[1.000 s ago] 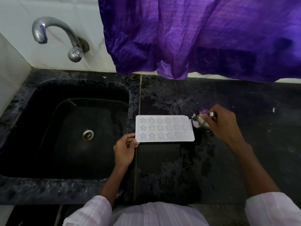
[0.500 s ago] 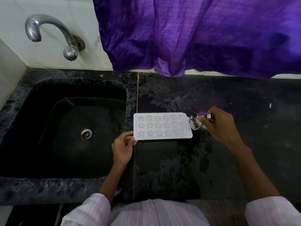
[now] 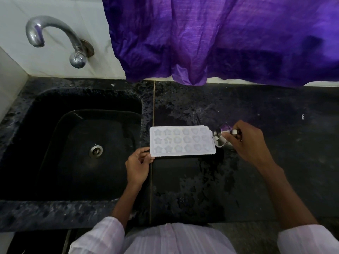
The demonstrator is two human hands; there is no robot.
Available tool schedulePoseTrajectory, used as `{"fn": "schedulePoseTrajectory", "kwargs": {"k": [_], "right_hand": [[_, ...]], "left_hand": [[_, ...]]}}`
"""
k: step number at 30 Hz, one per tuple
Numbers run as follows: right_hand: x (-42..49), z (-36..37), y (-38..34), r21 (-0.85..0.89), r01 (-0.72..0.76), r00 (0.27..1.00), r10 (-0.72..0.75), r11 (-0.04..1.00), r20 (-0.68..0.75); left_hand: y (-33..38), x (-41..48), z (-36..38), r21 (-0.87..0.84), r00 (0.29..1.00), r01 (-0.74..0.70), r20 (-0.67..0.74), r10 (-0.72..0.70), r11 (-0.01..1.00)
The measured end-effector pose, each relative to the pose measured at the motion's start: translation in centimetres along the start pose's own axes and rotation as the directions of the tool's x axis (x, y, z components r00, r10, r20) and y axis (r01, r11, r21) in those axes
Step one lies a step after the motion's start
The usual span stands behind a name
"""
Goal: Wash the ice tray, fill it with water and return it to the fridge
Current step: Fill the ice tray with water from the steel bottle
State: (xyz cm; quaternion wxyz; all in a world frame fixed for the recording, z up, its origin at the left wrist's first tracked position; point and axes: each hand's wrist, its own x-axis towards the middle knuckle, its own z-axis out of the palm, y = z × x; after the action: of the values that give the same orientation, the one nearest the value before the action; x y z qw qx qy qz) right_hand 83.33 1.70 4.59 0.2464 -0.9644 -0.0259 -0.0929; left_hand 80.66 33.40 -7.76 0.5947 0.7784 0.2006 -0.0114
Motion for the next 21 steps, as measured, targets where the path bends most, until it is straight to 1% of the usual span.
{"fn": "schedulePoseTrajectory", "kwargs": {"k": [10, 21], "right_hand": [[-1.2, 0.2, 0.2, 0.005, -0.037, 0.999, 0.037, 0.999, 0.037], [-2.0, 0.4, 0.4, -0.009, 0.011, 1.0, -0.011, 1.0, 0.027]], "left_hand": [[0.1, 0.0, 0.0, 0.006, 1.0, 0.002, -0.004, -0.002, 1.0], [-0.2, 0.0, 0.1, -0.002, 1.0, -0.016, -0.005, 0.016, 1.0]]}}
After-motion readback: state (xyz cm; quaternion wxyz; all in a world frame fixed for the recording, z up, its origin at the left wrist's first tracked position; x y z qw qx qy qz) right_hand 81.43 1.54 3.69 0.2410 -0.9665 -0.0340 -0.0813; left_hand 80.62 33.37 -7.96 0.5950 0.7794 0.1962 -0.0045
